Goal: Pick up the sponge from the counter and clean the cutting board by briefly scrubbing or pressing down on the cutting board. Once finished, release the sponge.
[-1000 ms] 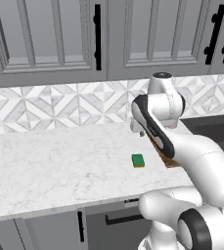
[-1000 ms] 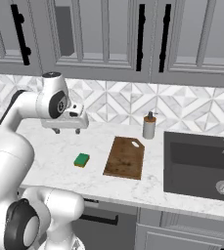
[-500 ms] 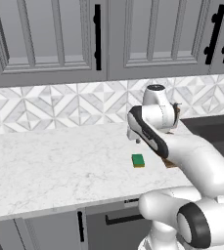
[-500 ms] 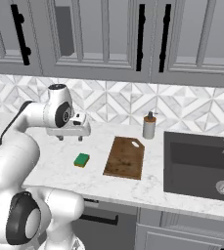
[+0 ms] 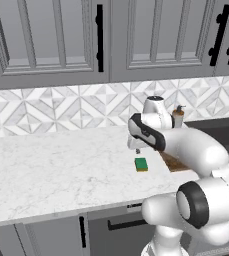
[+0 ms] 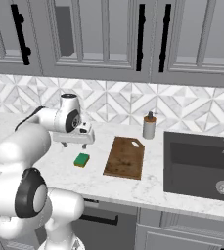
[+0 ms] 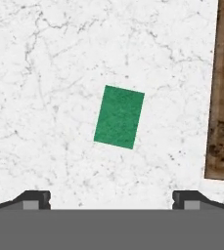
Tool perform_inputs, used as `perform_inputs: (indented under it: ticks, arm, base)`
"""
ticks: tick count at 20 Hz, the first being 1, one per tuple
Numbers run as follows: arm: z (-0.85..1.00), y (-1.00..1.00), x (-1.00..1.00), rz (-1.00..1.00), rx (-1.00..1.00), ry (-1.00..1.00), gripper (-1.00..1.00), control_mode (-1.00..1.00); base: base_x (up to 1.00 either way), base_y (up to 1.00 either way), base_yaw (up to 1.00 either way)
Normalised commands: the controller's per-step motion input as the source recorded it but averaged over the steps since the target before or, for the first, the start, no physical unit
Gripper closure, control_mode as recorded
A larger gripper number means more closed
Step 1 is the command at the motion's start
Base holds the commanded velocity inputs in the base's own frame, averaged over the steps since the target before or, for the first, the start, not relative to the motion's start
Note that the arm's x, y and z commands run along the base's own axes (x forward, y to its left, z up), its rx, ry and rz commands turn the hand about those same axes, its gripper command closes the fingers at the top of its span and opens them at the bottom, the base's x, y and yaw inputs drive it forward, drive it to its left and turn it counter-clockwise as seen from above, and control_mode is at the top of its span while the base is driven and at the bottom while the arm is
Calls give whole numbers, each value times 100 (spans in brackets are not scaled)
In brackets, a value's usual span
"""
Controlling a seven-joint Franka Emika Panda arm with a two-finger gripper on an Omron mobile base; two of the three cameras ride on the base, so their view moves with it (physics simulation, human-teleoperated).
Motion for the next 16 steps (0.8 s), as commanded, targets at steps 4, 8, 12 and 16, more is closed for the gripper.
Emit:
perform_inputs:
  ticks: [4, 8, 12, 16]
  arm:
    - [-43, 0, 3, 0, 0, 0, -100, -100]
    - [-45, -1, 15, 0, 0, -4, -100, -100]
    - [-34, 0, 33, -2, 0, 0, -100, -100]
    - [-30, 0, 27, -2, 0, 0, -100, -100]
  base:
    - [0, 0, 0]
    - [0, 0, 0]
    - [0, 0, 0]
    - [0, 0, 0]
